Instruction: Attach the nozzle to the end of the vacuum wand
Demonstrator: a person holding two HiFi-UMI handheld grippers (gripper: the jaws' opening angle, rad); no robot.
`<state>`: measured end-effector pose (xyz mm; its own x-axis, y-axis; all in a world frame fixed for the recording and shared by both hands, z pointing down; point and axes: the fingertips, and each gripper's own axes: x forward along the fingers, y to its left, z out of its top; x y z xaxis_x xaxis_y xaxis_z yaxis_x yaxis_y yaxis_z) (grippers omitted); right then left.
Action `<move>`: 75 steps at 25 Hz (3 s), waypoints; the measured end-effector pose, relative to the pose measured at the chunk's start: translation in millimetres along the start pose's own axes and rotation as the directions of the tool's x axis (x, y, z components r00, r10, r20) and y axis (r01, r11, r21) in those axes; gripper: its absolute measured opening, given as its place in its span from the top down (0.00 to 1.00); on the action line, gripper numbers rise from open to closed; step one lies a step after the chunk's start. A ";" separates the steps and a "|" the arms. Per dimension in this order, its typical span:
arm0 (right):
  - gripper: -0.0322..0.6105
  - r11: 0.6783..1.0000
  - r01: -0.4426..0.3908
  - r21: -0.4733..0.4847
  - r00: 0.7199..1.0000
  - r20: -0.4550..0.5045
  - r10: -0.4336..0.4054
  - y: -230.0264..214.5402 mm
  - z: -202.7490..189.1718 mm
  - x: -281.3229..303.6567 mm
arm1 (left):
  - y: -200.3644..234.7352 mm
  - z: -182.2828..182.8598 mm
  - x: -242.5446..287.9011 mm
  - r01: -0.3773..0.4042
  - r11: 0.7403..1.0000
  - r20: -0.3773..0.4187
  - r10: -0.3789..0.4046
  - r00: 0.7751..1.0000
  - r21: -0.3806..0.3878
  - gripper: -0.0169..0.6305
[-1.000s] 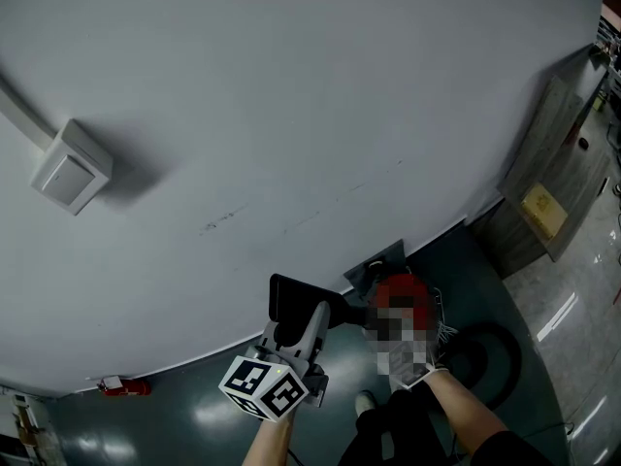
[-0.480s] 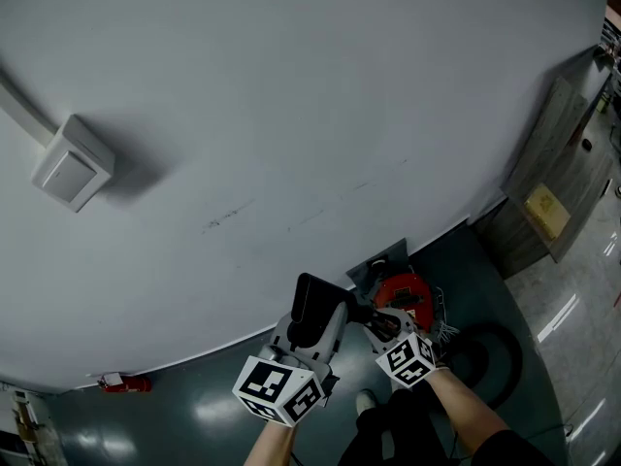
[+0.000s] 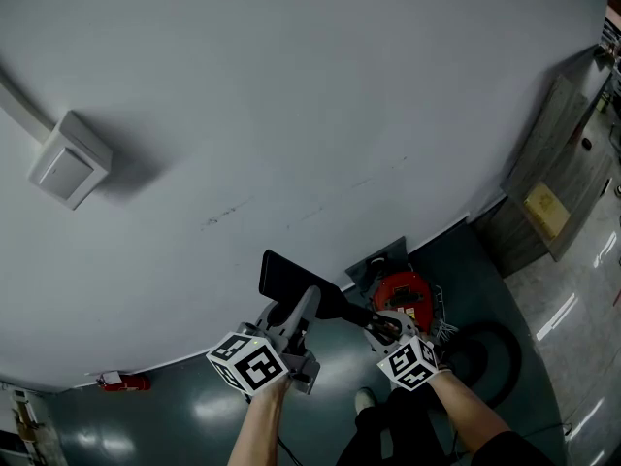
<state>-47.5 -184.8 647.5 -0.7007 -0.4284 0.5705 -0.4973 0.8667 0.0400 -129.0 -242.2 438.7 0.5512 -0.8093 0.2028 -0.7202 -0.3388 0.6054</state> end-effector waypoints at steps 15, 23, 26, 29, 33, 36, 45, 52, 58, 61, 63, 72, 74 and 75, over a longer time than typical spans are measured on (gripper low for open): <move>0.72 1.000 -0.005 -0.014 1.000 -0.013 0.004 3.4 -0.4 8.1 | -36.5 -9.0 8.1 0.021 0.969 -0.065 -0.005 0.998 0.247 0.84; 0.72 1.000 -0.004 0.011 1.000 -0.010 0.004 1.5 0.4 11.7 | -18.6 -9.7 -0.1 -0.002 0.988 -0.010 0.004 1.000 0.154 0.84; 0.72 1.000 -0.013 -0.004 1.000 -0.020 0.013 2.6 0.4 14.2 | -20.8 -12.0 -1.0 -0.006 0.984 -0.013 0.009 1.000 0.178 0.84; 0.72 0.999 -0.030 -0.023 0.999 -0.023 0.030 9.1 0.2 15.5 | -7.8 -10.1 -0.4 -0.009 0.991 -0.014 0.011 1.000 0.131 0.84; 0.72 0.999 -0.031 -0.018 0.999 -0.021 0.030 10.8 -0.4 18.0 | -2.6 -11.2 -1.7 -0.011 0.993 -0.009 0.012 1.000 0.115 0.84; 0.72 0.999 -0.035 -0.013 0.999 -0.024 0.035 10.9 -0.3 21.0 | -0.3 -12.1 -3.6 -0.016 0.993 -0.003 0.017 1.000 0.115 0.84; 0.72 0.999 -0.050 -0.018 0.998 -0.029 0.050 18.0 0.4 25.1 | 4.3 -7.8 -11.8 -0.040 0.982 0.024 0.036 0.999 0.186 0.84; 0.72 1.000 -0.023 0.009 0.999 -0.034 0.023 -9.2 1.9 24.1 | -4.2 6.4 -20.7 -0.067 0.978 0.102 0.047 0.994 0.197 0.78; 0.72 0.998 -0.041 0.037 0.998 -0.043 0.042 -33.8 5.3 33.7 | 2.7 -10.6 -34.2 -0.095 0.980 0.101 0.078 0.992 0.176 0.78; 0.72 0.998 -0.057 0.039 0.997 -0.045 0.059 -33.3 6.2 39.1 | 6.2 -22.5 -43.0 -0.108 0.981 0.093 0.094 0.991 0.160 0.82; 0.72 0.997 -0.062 0.038 0.997 -0.045 0.064 -32.7 6.1 41.5 | 9.7 -28.7 -49.2 -0.118 0.982 0.089 0.106 0.990 0.150 0.86; 0.72 0.994 -0.107 0.030 0.993 -0.042 0.108 -21.1 6.3 61.0 | 19.4 -49.6 -70.2 -0.160 0.979 0.072 0.152 0.986 0.124 0.95; 0.72 0.993 -0.111 0.029 0.993 -0.040 0.112 -17.5 6.5 64.9 | 22.0 -52.4 -75.4 -0.171 0.978 0.070 0.163 0.984 0.123 0.96; 0.72 0.994 -0.109 0.030 0.993 -0.039 0.110 -17.0 6.1 66.0 | 23.3 -53.7 -78.1 -0.176 0.977 0.070 0.169 0.983 0.123 0.96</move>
<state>-88.4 -229.4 679.4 -0.7307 -0.3198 0.6031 -0.4328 0.9003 -0.0470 -166.2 -161.1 478.3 0.3913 -0.8863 0.2479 -0.8522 -0.2473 0.4611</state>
